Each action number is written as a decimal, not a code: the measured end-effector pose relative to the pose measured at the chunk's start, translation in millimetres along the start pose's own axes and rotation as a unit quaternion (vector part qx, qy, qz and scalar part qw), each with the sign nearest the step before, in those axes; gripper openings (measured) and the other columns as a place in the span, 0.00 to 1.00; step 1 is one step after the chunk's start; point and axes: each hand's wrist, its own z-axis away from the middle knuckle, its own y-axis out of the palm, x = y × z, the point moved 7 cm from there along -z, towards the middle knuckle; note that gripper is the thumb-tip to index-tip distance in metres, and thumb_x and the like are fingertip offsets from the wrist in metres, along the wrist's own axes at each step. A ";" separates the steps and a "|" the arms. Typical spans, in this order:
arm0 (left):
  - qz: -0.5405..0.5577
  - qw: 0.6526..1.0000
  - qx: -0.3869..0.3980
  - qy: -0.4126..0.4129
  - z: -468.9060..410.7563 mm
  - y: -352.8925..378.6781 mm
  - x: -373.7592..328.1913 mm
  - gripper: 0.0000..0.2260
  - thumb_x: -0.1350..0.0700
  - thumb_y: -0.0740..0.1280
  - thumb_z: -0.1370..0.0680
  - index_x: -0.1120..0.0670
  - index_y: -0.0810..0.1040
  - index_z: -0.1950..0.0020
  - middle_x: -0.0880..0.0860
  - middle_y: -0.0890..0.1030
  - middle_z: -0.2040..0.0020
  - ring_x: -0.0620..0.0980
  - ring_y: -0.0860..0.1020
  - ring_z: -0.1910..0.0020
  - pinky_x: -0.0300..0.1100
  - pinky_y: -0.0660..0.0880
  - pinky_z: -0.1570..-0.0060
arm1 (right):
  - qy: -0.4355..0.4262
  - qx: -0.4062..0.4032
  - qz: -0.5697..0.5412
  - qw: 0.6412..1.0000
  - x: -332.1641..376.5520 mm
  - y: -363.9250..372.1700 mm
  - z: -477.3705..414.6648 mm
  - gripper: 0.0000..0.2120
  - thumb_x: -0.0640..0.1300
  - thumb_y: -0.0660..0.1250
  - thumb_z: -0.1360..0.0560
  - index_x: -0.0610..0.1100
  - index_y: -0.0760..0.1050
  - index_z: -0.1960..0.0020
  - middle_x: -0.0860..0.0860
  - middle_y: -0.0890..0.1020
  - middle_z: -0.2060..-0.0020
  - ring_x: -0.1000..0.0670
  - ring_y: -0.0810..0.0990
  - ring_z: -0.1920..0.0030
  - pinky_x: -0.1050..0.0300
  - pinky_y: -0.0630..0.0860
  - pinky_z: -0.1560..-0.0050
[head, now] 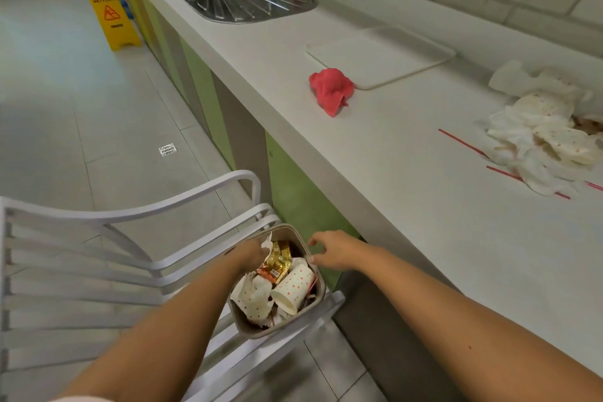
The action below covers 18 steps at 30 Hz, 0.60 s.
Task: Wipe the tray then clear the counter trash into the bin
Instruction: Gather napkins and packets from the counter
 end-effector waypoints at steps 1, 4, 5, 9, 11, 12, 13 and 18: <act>0.005 1.000 0.001 0.001 0.1 1.6 -1.1 0.18 0.52 0.55 0.18 0.59 0.69 0.32 0.59 0.74 0.35 0.55 0.73 0.37 0.46 0.68 0.37 | -0.001 0.000 0.002 1.000 0.1 -0.6 0.8 0.22 0.47 0.62 0.22 0.44 0.65 0.29 0.44 0.72 0.33 0.45 0.72 0.35 0.55 0.70 0.39; 0.083 0.996 0.017 0.016 3.6 10.6 -6.5 0.17 0.55 0.55 0.18 0.61 0.68 0.32 0.59 0.75 0.41 0.53 0.75 0.45 0.44 0.73 0.48 | -0.006 0.000 -0.001 1.000 0.2 -0.4 2.9 0.22 0.46 0.62 0.21 0.44 0.65 0.29 0.44 0.71 0.33 0.45 0.72 0.35 0.56 0.70 0.40; 0.140 0.990 0.023 0.018 6.0 15.0 -8.5 0.16 0.56 0.54 0.18 0.61 0.69 0.34 0.57 0.76 0.48 0.51 0.75 0.53 0.41 0.74 0.56 | -0.007 0.000 -0.001 1.000 0.2 0.0 3.7 0.22 0.46 0.62 0.21 0.44 0.65 0.29 0.44 0.71 0.33 0.45 0.72 0.35 0.57 0.70 0.40; 0.280 0.960 -0.019 0.024 15.0 30.4 -11.3 0.10 0.59 0.54 0.18 0.59 0.73 0.47 0.54 0.73 0.61 0.48 0.72 0.64 0.38 0.70 0.64 | -0.009 0.004 -0.003 1.000 -1.1 0.4 8.4 0.22 0.46 0.62 0.21 0.43 0.65 0.29 0.44 0.71 0.33 0.45 0.72 0.35 0.57 0.70 0.40; 0.304 0.952 -0.039 0.014 18.8 40.1 -7.7 0.10 0.62 0.55 0.20 0.55 0.72 0.57 0.54 0.73 0.62 0.48 0.70 0.64 0.40 0.68 0.63 | -0.009 0.004 -0.003 1.000 -2.2 -0.9 11.4 0.22 0.46 0.62 0.21 0.43 0.65 0.29 0.44 0.71 0.32 0.45 0.72 0.34 0.57 0.69 0.39; 0.296 0.954 -0.049 0.008 19.7 44.0 -5.1 0.10 0.64 0.56 0.21 0.54 0.71 0.60 0.53 0.72 0.63 0.48 0.68 0.65 0.40 0.66 0.64 | -0.009 0.004 -0.004 1.000 -3.2 -1.5 13.0 0.22 0.46 0.62 0.21 0.43 0.65 0.29 0.44 0.71 0.32 0.45 0.72 0.34 0.57 0.69 0.39; 0.275 0.960 -0.054 0.003 21.1 46.9 -3.9 0.10 0.65 0.56 0.23 0.56 0.71 0.61 0.52 0.70 0.64 0.47 0.67 0.66 0.41 0.64 0.65 | -0.008 0.004 -0.004 1.000 -4.3 -2.1 14.9 0.22 0.46 0.62 0.21 0.43 0.65 0.29 0.44 0.71 0.33 0.45 0.72 0.34 0.57 0.69 0.39; 0.272 0.959 -0.081 -0.004 24.8 36.0 -9.1 0.21 0.68 0.58 0.25 0.62 0.67 0.32 0.58 0.74 0.42 0.46 0.71 0.59 0.36 0.70 0.64 | -0.012 -0.001 -0.002 1.000 -4.9 -9.1 25.5 0.21 0.47 0.62 0.21 0.44 0.65 0.30 0.44 0.72 0.33 0.45 0.72 0.35 0.55 0.69 0.39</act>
